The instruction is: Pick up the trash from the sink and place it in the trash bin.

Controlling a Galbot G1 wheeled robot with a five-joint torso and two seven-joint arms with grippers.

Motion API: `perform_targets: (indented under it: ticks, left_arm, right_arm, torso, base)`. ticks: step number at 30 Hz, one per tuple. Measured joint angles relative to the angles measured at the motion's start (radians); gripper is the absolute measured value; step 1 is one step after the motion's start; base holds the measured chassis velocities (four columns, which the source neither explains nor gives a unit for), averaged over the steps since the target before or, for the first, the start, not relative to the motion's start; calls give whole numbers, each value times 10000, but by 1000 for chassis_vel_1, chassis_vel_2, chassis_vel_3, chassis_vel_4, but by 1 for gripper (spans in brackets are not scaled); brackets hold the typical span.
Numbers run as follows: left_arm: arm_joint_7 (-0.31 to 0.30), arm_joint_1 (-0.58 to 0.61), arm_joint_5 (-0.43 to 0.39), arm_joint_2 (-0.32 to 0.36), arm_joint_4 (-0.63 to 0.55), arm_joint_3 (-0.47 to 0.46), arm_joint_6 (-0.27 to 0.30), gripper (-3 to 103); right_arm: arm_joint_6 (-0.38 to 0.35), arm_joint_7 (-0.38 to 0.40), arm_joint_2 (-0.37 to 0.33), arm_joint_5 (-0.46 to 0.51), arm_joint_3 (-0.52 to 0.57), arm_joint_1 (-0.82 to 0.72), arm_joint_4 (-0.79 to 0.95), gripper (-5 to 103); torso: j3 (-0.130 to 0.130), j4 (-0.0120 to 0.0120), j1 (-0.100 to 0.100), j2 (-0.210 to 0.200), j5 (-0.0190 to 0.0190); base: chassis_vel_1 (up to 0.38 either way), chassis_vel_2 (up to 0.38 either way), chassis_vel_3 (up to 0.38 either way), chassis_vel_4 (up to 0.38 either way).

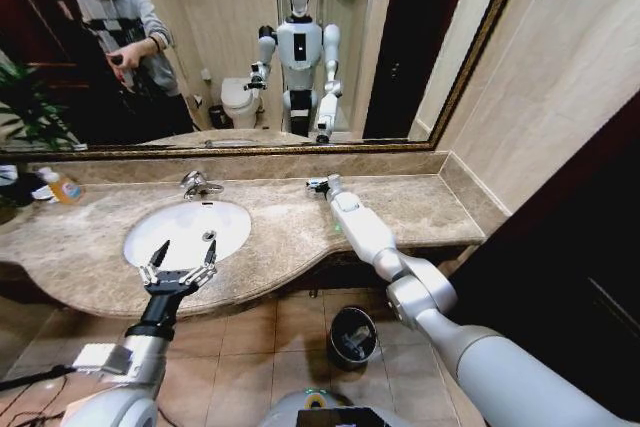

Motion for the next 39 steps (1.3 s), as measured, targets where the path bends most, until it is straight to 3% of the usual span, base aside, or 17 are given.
perform_targets:
  ticks: [11, 19, 21, 28, 39]
  left_arm:
    - [0, 0, 0, 0, 0, 0, 0, 100]
    - [0, 0, 0, 0, 0, 0, 0, 100]
    - [0, 0, 0, 0, 0, 0, 0, 100]
    - [0, 0, 0, 0, 0, 0, 0, 100]
    - [0, 0, 0, 1, 0, 0, 0, 100]
  right_arm:
    - [-249, 95, -392, 498, -793, -661, 1315, 100]
    - [-245, 63, -1554, 455, -963, -1715, 2691, 102]
    - [-190, 69, -1747, 357, -963, -1851, 2819, 98]
    - [157, 99, -1658, 275, -969, -1673, 2467, 92]
    - [432, 74, -1623, 284, -1027, -1522, 2335, 92]
  torso:
    - [3, 16, 4, -4, 4]
    - [-3, 13, 0, 0, 2]
    - [-4, 13, -1, 1, 1]
    - [3, 0, 1, -2, -2]
    - [8, 8, 6, -7, 1]
  base:
    - [0, 0, 0, 0]
    - [0, 0, 0, 0]
    - [0, 0, 0, 0]
    - [0, 0, 0, 0]
    - [0, 0, 0, 0]
